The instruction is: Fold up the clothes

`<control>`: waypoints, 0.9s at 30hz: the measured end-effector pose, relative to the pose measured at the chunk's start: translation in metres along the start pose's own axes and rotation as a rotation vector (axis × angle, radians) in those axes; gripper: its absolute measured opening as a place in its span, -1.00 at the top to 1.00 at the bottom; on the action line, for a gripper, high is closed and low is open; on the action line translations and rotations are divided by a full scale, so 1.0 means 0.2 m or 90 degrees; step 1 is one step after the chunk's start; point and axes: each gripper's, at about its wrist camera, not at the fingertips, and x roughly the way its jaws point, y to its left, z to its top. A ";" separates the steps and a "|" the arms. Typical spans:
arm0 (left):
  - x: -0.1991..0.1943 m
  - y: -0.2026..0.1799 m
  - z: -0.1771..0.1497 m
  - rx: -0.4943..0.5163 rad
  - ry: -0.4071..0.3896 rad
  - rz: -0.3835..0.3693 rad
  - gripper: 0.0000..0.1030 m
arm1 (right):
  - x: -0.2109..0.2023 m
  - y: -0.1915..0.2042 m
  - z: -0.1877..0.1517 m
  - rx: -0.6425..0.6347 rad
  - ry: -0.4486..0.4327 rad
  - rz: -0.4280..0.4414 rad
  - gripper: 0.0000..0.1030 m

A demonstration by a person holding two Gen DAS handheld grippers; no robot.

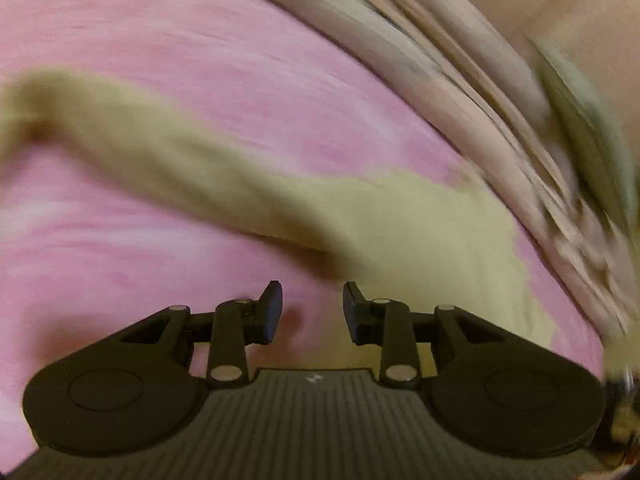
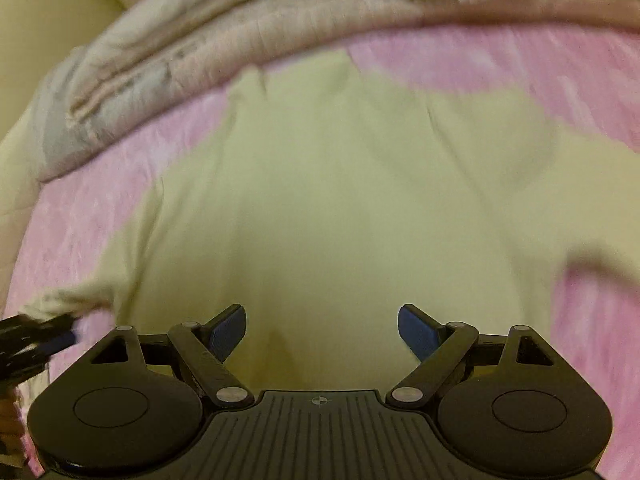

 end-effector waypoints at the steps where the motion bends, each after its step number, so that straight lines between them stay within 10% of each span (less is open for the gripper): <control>1: -0.08 0.09 0.02 0.000 -0.018 0.035 0.44 | -0.01 0.00 -0.04 0.023 0.013 0.000 -0.67; 10: -0.27 0.61 0.15 0.127 -0.032 0.237 0.26 | 0.06 0.16 -0.13 0.089 0.052 -0.043 -0.67; 12: -0.19 0.65 0.14 0.157 0.001 0.222 0.37 | 0.07 0.20 -0.15 0.091 0.047 -0.059 -0.68; 13: -0.16 0.67 0.14 0.174 0.020 0.211 0.96 | 0.07 0.22 -0.16 0.091 0.046 -0.067 -0.68; 15: -0.13 0.65 0.16 0.238 0.021 0.224 0.95 | 0.08 0.25 -0.17 0.086 0.048 -0.084 -0.68; 23: -0.64 0.50 0.30 0.525 -0.350 0.304 0.94 | 0.10 0.36 -0.24 0.097 0.073 -0.109 -0.68; 27: -0.56 0.64 0.14 0.615 -0.234 0.325 0.78 | 0.12 0.42 -0.30 0.101 0.086 -0.117 -0.68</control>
